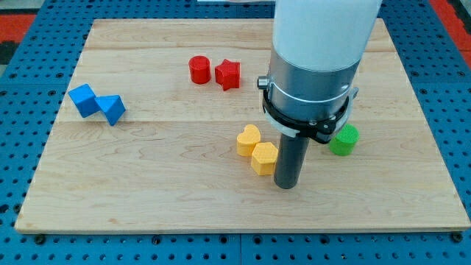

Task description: Place both the red blocks at the top left side of the board

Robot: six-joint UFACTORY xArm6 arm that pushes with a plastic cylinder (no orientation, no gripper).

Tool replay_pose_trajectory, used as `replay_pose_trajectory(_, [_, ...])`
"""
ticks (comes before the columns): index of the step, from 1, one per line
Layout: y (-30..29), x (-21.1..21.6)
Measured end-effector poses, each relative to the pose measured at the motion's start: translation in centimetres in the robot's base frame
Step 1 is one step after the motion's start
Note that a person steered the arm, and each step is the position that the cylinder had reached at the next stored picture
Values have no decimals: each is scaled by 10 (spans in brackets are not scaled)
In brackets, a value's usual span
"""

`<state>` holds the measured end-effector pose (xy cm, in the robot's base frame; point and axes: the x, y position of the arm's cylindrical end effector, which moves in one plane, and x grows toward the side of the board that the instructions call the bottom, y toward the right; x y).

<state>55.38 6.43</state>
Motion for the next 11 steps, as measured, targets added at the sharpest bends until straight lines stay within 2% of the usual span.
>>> replay_pose_trajectory(4, [16,-21])
replay_pose_trajectory(6, [-84,-76])
replay_pose_trajectory(8, [-48,-182])
replay_pose_trajectory(9, [-62,-210])
replay_pose_trajectory(11, [-211,-211])
